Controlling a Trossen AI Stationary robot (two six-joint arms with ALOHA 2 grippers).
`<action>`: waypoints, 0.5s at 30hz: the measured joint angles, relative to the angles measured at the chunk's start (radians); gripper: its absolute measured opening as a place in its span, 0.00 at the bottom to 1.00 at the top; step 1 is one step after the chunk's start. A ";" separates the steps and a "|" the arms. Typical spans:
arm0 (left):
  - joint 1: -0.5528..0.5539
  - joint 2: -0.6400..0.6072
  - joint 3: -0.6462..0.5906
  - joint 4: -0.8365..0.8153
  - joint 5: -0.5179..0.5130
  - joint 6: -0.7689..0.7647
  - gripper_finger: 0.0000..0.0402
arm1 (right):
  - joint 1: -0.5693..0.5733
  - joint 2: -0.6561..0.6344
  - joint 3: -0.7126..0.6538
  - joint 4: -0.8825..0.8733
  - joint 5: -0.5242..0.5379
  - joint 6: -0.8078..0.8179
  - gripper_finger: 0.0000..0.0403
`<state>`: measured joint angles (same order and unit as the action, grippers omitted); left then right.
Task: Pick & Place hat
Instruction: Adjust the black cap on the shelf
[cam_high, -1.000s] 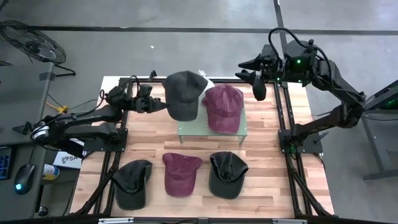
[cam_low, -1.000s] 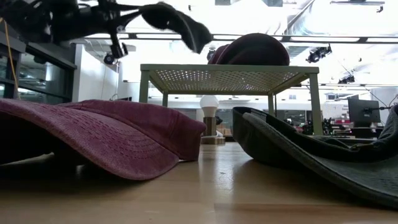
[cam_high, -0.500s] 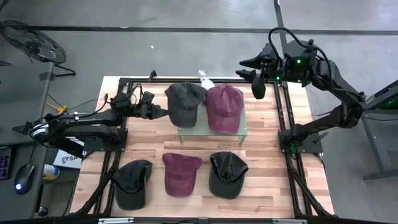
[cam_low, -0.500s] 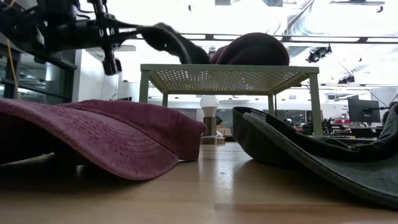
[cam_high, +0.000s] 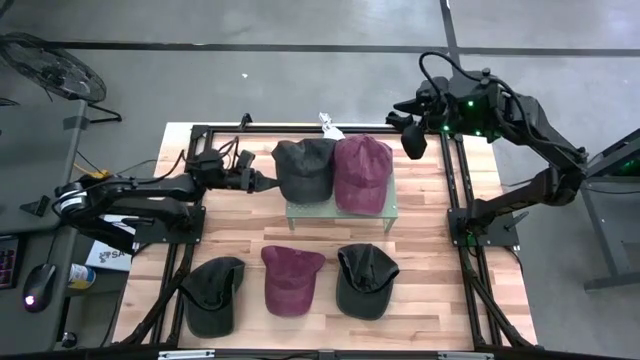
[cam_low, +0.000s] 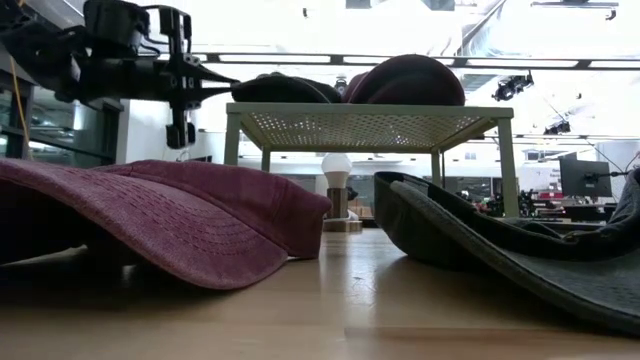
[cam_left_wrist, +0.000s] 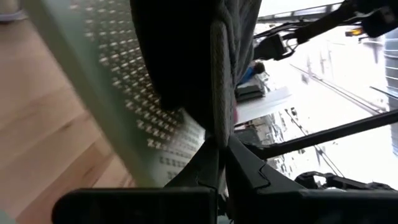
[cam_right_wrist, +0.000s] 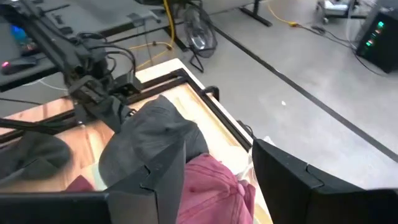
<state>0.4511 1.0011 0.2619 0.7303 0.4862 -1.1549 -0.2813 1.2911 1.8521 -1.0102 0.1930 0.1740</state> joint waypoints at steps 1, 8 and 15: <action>0.000 0.009 0.000 -0.001 0.000 0.002 0.01 | 0.000 0.000 0.000 -0.004 0.005 0.005 0.44; 0.000 0.059 0.000 0.002 0.005 0.009 0.01 | 0.000 0.000 0.000 -0.011 0.003 0.006 0.44; 0.000 0.070 0.000 0.008 0.006 0.017 0.03 | 0.000 0.000 0.000 -0.011 0.003 0.003 0.44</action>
<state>0.4511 1.0707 0.2619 0.7382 0.4923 -1.1380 -0.2813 1.2911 1.8519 -1.0210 0.1963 0.1766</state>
